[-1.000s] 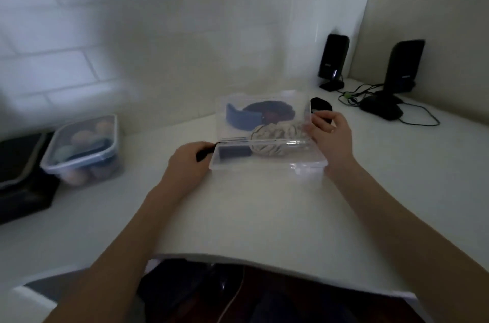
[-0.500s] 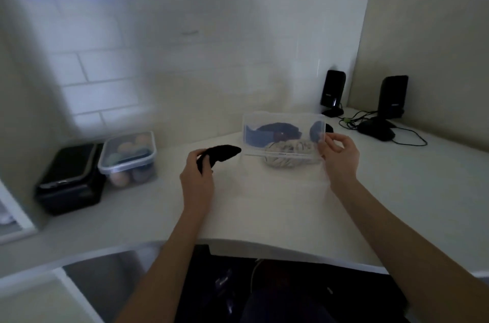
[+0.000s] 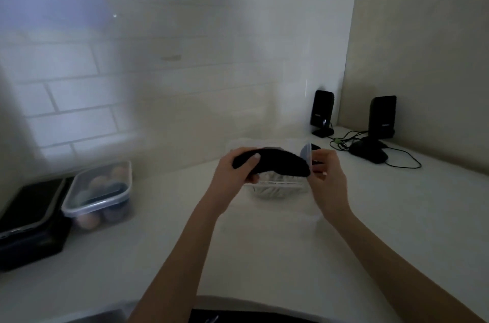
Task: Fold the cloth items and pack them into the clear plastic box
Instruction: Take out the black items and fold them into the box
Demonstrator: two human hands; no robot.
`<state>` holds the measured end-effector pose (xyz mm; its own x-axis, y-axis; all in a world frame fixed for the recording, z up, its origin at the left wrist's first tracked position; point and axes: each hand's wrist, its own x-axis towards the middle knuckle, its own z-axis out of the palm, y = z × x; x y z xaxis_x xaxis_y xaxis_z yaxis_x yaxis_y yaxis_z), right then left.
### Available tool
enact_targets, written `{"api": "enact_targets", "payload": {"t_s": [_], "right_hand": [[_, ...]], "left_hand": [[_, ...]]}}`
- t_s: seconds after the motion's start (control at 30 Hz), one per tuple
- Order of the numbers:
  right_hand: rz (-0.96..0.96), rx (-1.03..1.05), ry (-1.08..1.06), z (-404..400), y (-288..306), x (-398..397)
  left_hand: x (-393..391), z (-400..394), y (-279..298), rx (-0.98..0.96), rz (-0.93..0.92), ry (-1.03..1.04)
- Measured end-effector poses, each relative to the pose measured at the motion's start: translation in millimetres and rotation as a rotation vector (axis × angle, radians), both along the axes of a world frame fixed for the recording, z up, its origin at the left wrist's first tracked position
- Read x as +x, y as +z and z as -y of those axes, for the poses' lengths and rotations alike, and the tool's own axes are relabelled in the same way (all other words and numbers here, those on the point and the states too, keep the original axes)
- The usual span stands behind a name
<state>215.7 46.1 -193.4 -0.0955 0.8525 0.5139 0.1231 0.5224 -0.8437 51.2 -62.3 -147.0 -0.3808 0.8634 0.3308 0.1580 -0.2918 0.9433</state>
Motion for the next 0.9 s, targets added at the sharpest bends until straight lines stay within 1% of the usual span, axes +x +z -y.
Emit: {"api": "enact_targets", "payload": {"t_s": [0.1, 0.13, 0.17, 0.2, 0.3, 0.33, 0.37, 0.43, 0.47, 0.5, 0.57, 0.6, 0.63, 0.7, 0.77, 0.8, 0.9], "right_hand": [[0.198, 0.370, 0.005, 2, 6, 5], [0.255, 0.419, 0.025, 7, 11, 6], [0.279, 0.403, 0.070, 13, 16, 6], [0.271, 0.325, 0.158, 19, 23, 5], [0.118, -0.133, 0.562, 31, 43, -2], [0.138, -0.251, 0.658, 30, 47, -4], [0.226, -0.333, 0.727, 27, 49, -6], [0.453, -0.407, 0.830, 26, 52, -11], [0.486, -0.433, 0.848, 28, 52, -15], [0.439, -0.470, 0.838, 28, 51, -20], [0.194, -0.561, 0.765, 27, 49, -28], [0.100, -0.572, 0.729, 26, 48, -31], [0.087, -0.542, 0.687, 22, 47, -32], [0.145, -0.461, 0.624, 16, 44, -35], [0.153, -0.431, 0.569, 11, 42, -39], [0.163, -0.405, 0.557, 8, 43, -41], [0.276, -0.231, 0.543, 2, 45, -49]], "left_hand": [[-5, -13, -6, -0.092, -0.019, -0.004], [-6, -15, -8, -0.105, -0.017, 0.005], [-7, -17, -11, -0.115, -0.012, 0.018], [-7, -19, -13, -0.121, -0.010, 0.033], [-3, -22, -13, -0.123, 0.026, 0.079], [-2, -22, -13, -0.126, 0.059, 0.092], [-1, -23, -12, -0.131, 0.098, 0.104], [-1, -22, -12, -0.142, 0.169, 0.136], [-2, -22, -12, -0.146, 0.184, 0.150], [-2, -21, -12, -0.153, 0.180, 0.153], [-2, -19, -10, -0.190, 0.144, 0.095], [-3, -18, -10, -0.216, 0.110, 0.053], [-4, -18, -10, -0.239, 0.065, 0.028], [-9, -17, -10, -0.269, -0.003, 0.024], [-14, -18, -11, -0.308, -0.038, 0.016], [-15, -18, -11, -0.342, -0.056, -0.010], [-20, -22, -8, -0.413, -0.106, -0.143]]}}
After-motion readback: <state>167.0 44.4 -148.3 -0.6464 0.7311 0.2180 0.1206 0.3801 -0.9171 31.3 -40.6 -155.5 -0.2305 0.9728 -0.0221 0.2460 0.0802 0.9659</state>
